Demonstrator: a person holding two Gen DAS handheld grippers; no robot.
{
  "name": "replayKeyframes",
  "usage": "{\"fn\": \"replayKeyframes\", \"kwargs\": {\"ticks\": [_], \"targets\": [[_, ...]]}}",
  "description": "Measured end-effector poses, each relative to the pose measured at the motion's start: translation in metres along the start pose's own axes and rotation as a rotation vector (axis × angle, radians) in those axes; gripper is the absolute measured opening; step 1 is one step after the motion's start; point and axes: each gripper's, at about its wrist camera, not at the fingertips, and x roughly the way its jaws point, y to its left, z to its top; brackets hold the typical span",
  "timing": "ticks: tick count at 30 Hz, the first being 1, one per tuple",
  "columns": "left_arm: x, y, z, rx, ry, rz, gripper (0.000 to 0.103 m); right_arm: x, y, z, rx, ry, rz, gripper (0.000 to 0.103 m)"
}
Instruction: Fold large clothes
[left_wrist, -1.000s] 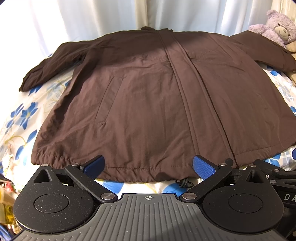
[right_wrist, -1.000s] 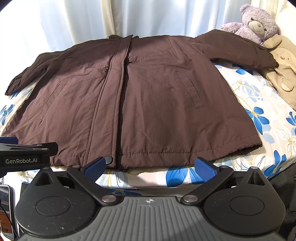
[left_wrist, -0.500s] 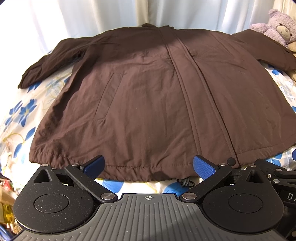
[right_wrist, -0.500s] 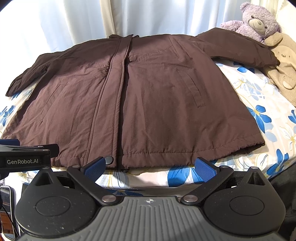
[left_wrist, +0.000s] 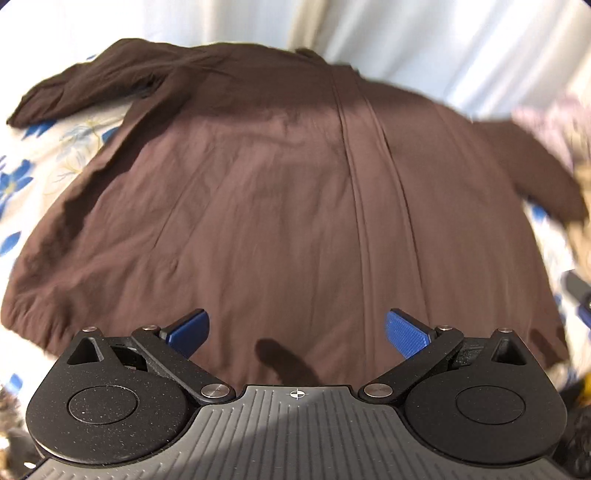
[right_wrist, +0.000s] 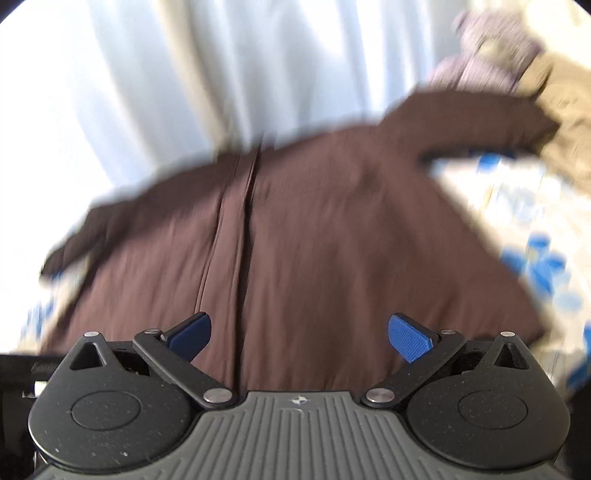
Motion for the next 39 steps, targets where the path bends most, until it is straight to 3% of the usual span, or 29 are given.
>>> {"fn": "replayKeyframes", "kwargs": {"ticks": [3, 5, 8, 12, 13, 16, 19, 22, 24, 26, 27, 29, 31, 34, 36, 39], "targets": [[0.012, 0.004, 0.024, -0.042, -0.063, 0.049, 0.103, 0.002, -0.032, 0.021, 0.045, -0.236, 0.008, 0.102], [0.023, 0.007, 0.039, -0.066, -0.105, 0.074, 0.103, 0.014, -0.064, 0.045, 0.125, -0.306, 0.014, 0.102], [0.045, 0.013, 0.062, -0.108, -0.121, 0.119, 0.103, 0.044, -0.126, 0.088, 0.329, -0.324, -0.031, 0.102], [0.076, 0.026, 0.085, -0.178, -0.141, 0.171, 0.103, 0.104, -0.221, 0.121, 0.601, -0.268, -0.028, 0.102], [0.082, 0.029, 0.089, -0.193, -0.145, 0.178, 0.103, 0.122, -0.246, 0.125, 0.666, -0.259, -0.033, 0.099], [0.099, 0.037, 0.095, -0.21, -0.133, 0.205, 0.103, 0.153, -0.3, 0.132, 0.811, -0.282, -0.092, 0.075], [0.109, 0.043, 0.096, -0.216, -0.119, 0.231, 0.103, 0.17, -0.34, 0.139, 0.932, -0.331, -0.148, 0.074], [0.11, 0.051, 0.094, -0.234, -0.132, 0.216, 0.103, 0.187, -0.364, 0.136, 1.078, -0.36, -0.099, 0.05], [0.11, 0.056, 0.093, -0.242, -0.126, 0.203, 0.103, 0.196, -0.374, 0.133, 1.17, -0.392, -0.024, 0.044], [0.112, 0.06, 0.094, -0.241, -0.109, 0.191, 0.103, 0.204, -0.379, 0.138, 1.2, -0.39, -0.02, 0.04], [0.112, 0.062, 0.094, -0.234, -0.104, 0.184, 0.103, 0.207, -0.379, 0.142, 1.193, -0.376, -0.034, 0.037], [0.113, 0.063, 0.096, -0.221, -0.083, 0.174, 0.103, 0.208, -0.377, 0.154, 1.158, -0.357, -0.063, 0.013], [0.113, 0.064, 0.1, -0.216, -0.055, 0.17, 0.103, 0.198, -0.358, 0.173, 1.039, -0.372, -0.105, 0.009], [0.107, 0.069, 0.105, -0.276, -0.059, 0.148, 0.103, 0.17, -0.285, 0.213, 0.694, -0.433, -0.182, 0.008], [0.101, 0.069, 0.111, -0.305, -0.094, 0.076, 0.103, 0.155, -0.217, 0.232, 0.417, -0.46, -0.202, 0.009], [0.1, 0.062, 0.131, -0.288, -0.143, -0.036, 0.103, 0.158, -0.109, 0.233, 0.043, -0.419, -0.155, 0.012]]}}
